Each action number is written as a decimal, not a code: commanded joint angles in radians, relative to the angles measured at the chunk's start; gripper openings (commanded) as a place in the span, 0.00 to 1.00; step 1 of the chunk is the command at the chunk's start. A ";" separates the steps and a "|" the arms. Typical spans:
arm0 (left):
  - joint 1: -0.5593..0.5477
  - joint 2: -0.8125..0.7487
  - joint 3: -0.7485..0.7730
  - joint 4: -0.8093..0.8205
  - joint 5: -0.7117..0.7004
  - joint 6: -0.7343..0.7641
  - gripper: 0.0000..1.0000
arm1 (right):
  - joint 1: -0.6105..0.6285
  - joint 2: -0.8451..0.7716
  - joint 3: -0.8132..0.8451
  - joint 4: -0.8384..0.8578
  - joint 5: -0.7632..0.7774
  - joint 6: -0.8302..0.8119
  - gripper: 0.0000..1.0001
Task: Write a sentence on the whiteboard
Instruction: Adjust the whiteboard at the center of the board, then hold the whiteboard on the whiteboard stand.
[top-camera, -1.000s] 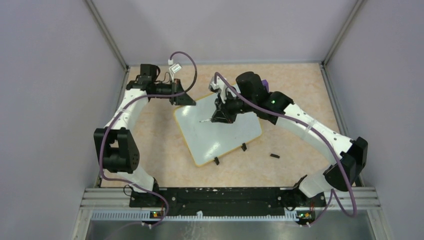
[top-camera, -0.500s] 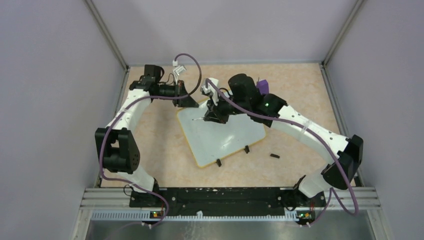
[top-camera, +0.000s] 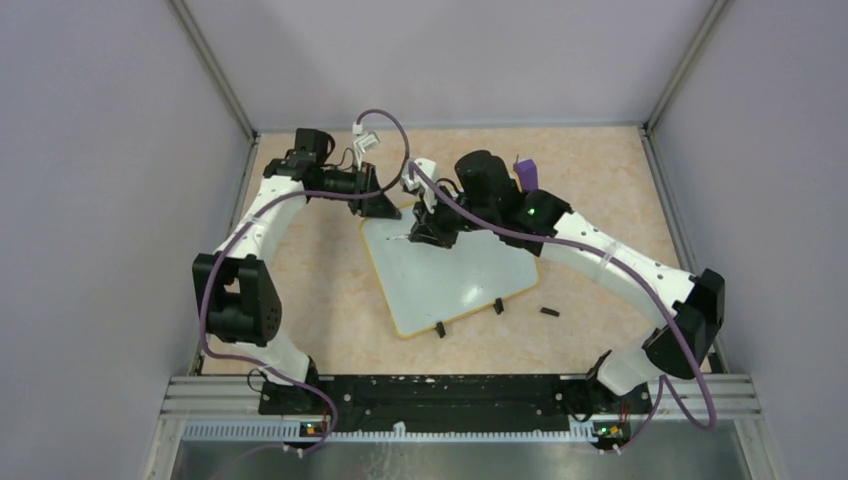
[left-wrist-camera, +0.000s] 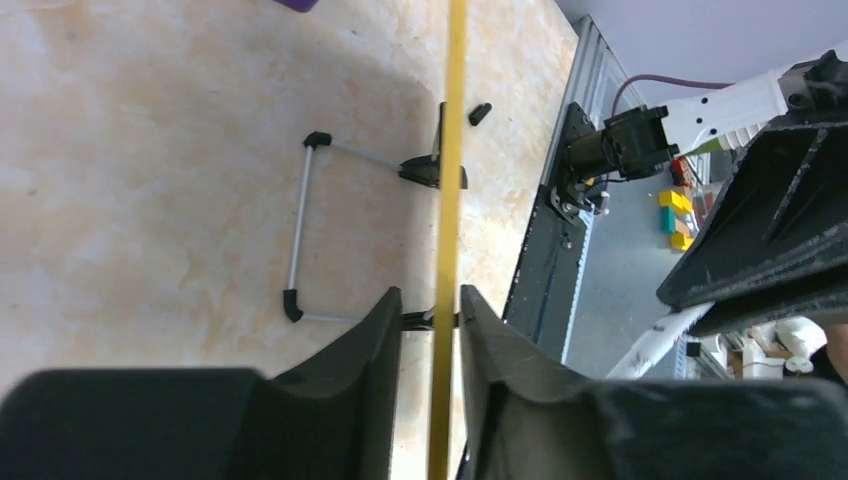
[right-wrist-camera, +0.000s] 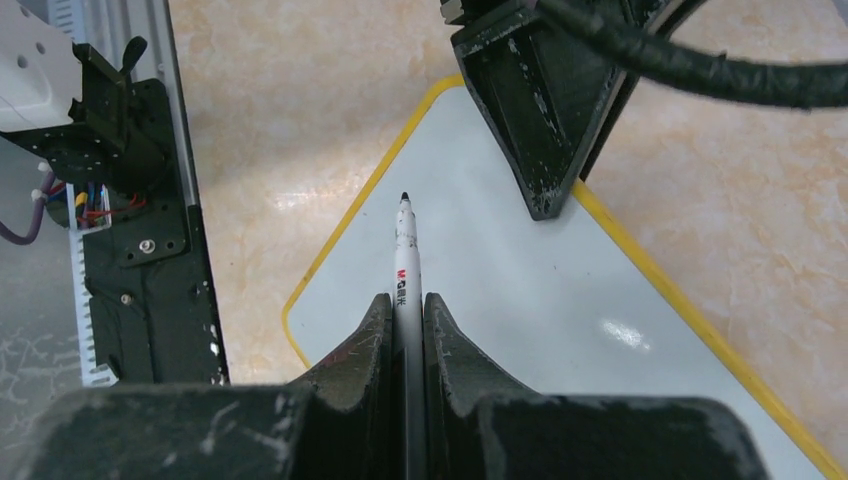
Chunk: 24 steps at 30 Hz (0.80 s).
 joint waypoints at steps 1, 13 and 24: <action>0.076 -0.050 0.040 -0.046 -0.001 0.006 0.36 | 0.013 -0.047 -0.018 0.042 0.027 -0.012 0.00; 0.132 -0.141 -0.068 -0.006 0.034 0.006 0.35 | 0.054 0.045 0.091 0.038 0.108 0.011 0.00; 0.131 -0.143 -0.098 0.012 0.058 0.006 0.24 | 0.075 0.095 0.127 0.034 0.132 0.021 0.00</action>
